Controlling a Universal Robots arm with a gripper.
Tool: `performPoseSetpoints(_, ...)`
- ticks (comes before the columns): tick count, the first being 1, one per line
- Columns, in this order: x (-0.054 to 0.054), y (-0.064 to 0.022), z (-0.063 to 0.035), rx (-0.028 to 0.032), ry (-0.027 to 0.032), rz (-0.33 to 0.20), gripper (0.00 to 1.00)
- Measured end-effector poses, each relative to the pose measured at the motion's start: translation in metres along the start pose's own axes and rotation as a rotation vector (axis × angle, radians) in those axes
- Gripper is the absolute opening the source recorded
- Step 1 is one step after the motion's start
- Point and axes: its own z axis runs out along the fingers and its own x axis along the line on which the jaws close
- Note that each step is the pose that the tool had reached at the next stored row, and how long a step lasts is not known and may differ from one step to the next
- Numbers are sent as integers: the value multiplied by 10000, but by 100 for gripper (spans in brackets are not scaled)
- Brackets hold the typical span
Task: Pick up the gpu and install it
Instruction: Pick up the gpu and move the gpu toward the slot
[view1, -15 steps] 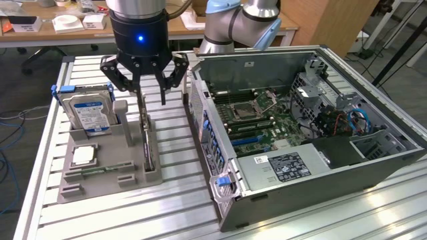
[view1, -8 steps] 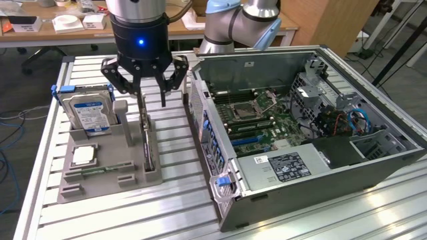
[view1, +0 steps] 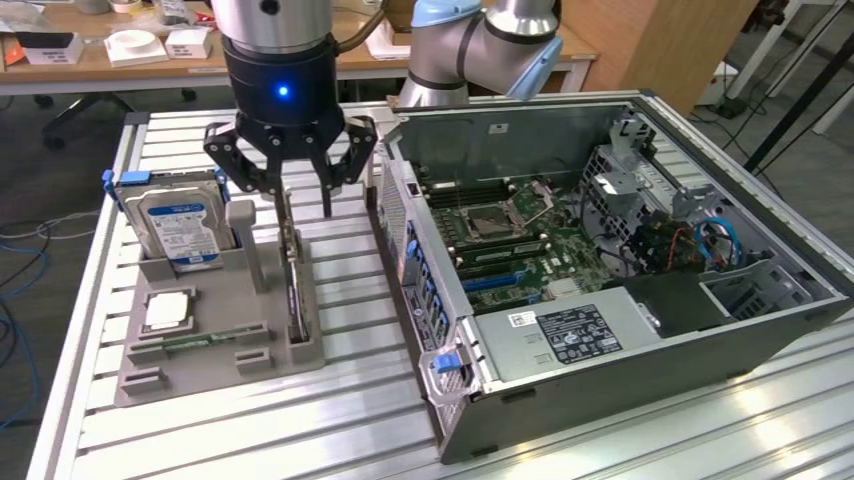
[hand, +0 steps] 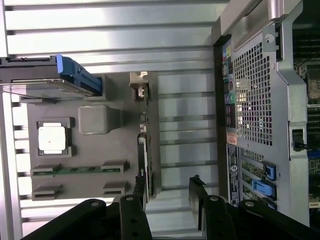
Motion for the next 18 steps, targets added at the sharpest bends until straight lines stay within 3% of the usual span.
performPoseSetpoints(18, 3, -5, 116, 0, -1, 1, 47)
